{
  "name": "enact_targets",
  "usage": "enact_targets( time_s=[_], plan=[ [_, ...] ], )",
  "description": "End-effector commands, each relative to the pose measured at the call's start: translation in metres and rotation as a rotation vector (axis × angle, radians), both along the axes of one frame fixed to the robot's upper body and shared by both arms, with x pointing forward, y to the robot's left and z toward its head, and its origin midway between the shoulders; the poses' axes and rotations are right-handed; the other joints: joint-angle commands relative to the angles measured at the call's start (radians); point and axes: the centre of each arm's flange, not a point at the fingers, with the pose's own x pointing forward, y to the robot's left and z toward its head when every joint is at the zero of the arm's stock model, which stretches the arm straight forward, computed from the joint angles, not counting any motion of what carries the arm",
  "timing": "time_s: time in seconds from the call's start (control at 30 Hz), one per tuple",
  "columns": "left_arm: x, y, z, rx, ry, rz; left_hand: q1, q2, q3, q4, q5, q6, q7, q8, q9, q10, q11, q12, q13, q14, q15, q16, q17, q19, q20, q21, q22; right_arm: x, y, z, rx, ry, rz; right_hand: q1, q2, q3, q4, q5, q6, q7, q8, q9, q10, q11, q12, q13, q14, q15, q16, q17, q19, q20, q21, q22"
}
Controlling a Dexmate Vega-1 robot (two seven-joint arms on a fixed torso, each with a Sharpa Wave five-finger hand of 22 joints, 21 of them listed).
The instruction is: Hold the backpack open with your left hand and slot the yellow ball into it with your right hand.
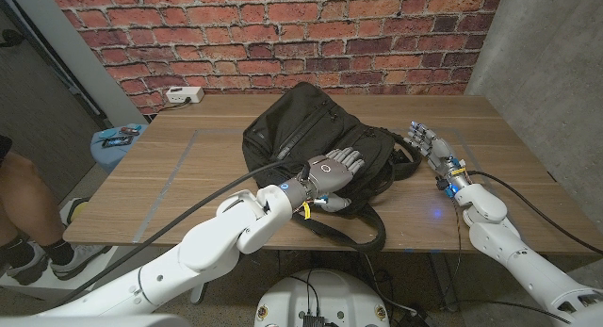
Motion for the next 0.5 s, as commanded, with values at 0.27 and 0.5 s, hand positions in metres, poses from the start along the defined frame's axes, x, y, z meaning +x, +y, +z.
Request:
enact_targets(
  time_s=[0.27, 0.5],
  plan=[
    [0.014, 0.003, -0.002, -0.008, -0.016, 0.036, 0.024, 0.004, -0.003, 0.0, 0.016, 0.008, 0.002, 0.019, 0.042, 0.007, -0.001, 0.018, 0.028, 0.018, 0.004, 0.001, 0.002, 0.009, 0.004, 0.009, 0.006, 0.013, -0.003, 0.001, 0.005, 0.013, 0.022, 0.002, 0.001, 0.003, -0.006, -0.002, -0.001, 0.0, 0.003, 0.002, -0.005, 0.002, 0.005, 0.004, -0.005, -0.021, 0.007, 0.0, 0.007, -0.018, -0.001, 0.002],
    [0.018, 0.002, -0.005, -0.002, -0.039, 0.022, 0.038, 0.0, -0.006, -0.005, 0.022, 0.016, 0.002, 0.031, 0.065, 0.02, -0.009, 0.03, 0.042, 0.034, 0.002, 0.003, 0.003, 0.017, -0.003, 0.014, 0.007, 0.015, -0.004, -0.001, 0.011, 0.013, 0.022, 0.002, 0.001, 0.003, -0.007, -0.002, 0.0, 0.001, 0.004, 0.002, -0.004, 0.003, 0.006, 0.004, -0.005, -0.021, 0.007, -0.001, 0.008, -0.018, -0.001, 0.002]
  ],
)
